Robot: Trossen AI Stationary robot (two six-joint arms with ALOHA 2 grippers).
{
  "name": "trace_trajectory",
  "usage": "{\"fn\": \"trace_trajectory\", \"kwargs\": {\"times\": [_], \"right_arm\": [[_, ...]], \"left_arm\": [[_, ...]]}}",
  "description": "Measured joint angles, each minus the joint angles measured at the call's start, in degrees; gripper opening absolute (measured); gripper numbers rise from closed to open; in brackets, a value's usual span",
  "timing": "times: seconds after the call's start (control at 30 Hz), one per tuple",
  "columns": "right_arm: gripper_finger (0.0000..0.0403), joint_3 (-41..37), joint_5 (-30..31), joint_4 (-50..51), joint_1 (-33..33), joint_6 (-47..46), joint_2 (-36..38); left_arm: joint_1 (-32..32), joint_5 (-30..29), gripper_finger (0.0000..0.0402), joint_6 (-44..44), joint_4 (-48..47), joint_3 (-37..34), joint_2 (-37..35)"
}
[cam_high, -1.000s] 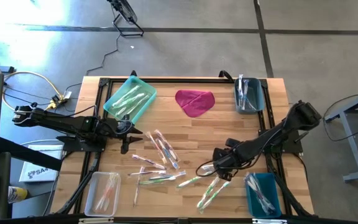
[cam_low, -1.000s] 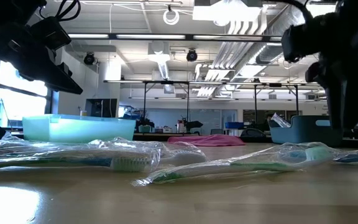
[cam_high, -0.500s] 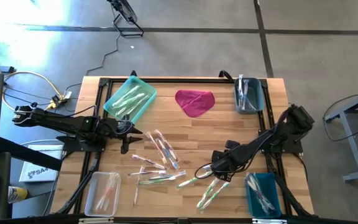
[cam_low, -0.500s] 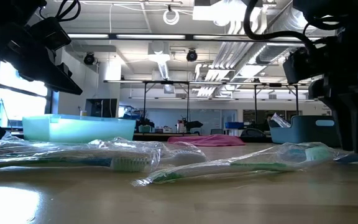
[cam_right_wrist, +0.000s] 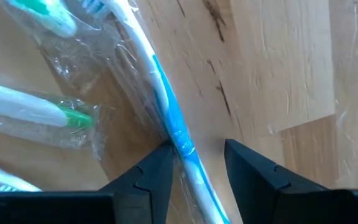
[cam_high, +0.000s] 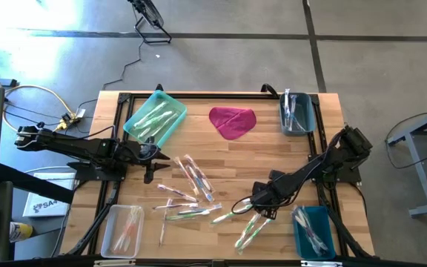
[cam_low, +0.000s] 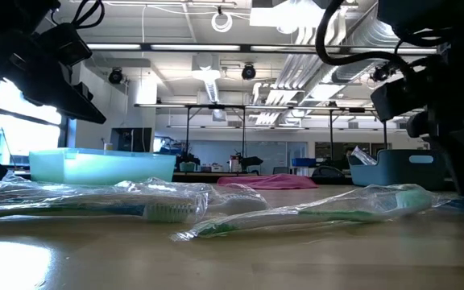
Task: Pick & Place Toothbrushes
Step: Put the blue toothbrush to the light blue bin
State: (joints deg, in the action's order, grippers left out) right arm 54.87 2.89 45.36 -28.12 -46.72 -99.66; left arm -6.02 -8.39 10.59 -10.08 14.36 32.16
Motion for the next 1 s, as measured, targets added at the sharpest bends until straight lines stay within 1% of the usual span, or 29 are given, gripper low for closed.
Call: {"fn": "trace_trajectory", "kwargs": {"times": [0.1, 0.33, 0.4, 0.53, 0.77, 0.83, 1.0], "right_arm": [[0.0138, 0.0, 1.3, -0.4, -0.1, 0.0, 0.0], [0.0137, 0.0, 1.5, -0.8, 0.0, 0.0, -0.1], [0.0131, 0.0, 1.6, -1.0, 0.0, 0.0, -0.1], [0.0099, 0.0, 1.6, -1.2, 0.0, 0.0, -0.1], [0.0021, 0.0, 1.9, -1.6, 0.0, 0.0, -0.2], [0.0015, 0.0, 2.0, -1.6, 0.0, 0.0, -0.2], [0.0019, -0.1, 2.8, -1.5, 0.0, -0.7, -0.2]], "left_arm": [[0.0, 0.0, 0.0136, 0.0, -0.1, 0.0, 0.0], [0.0, 0.0, 0.0136, 0.0, -0.4, 0.0, 0.0], [0.0, 0.0, 0.0136, 0.0, -0.4, 0.0, 0.0], [0.0, 0.0, 0.0136, 0.0, -0.4, 0.0, 0.0], [0.0, 0.0, 0.0136, 0.0, -0.4, 0.0, 0.0], [0.0, 0.0, 0.0136, 0.0, -0.4, 0.0, 0.0], [0.0, 0.0, 0.0136, 0.0, -0.4, 0.0, 0.0]]}}
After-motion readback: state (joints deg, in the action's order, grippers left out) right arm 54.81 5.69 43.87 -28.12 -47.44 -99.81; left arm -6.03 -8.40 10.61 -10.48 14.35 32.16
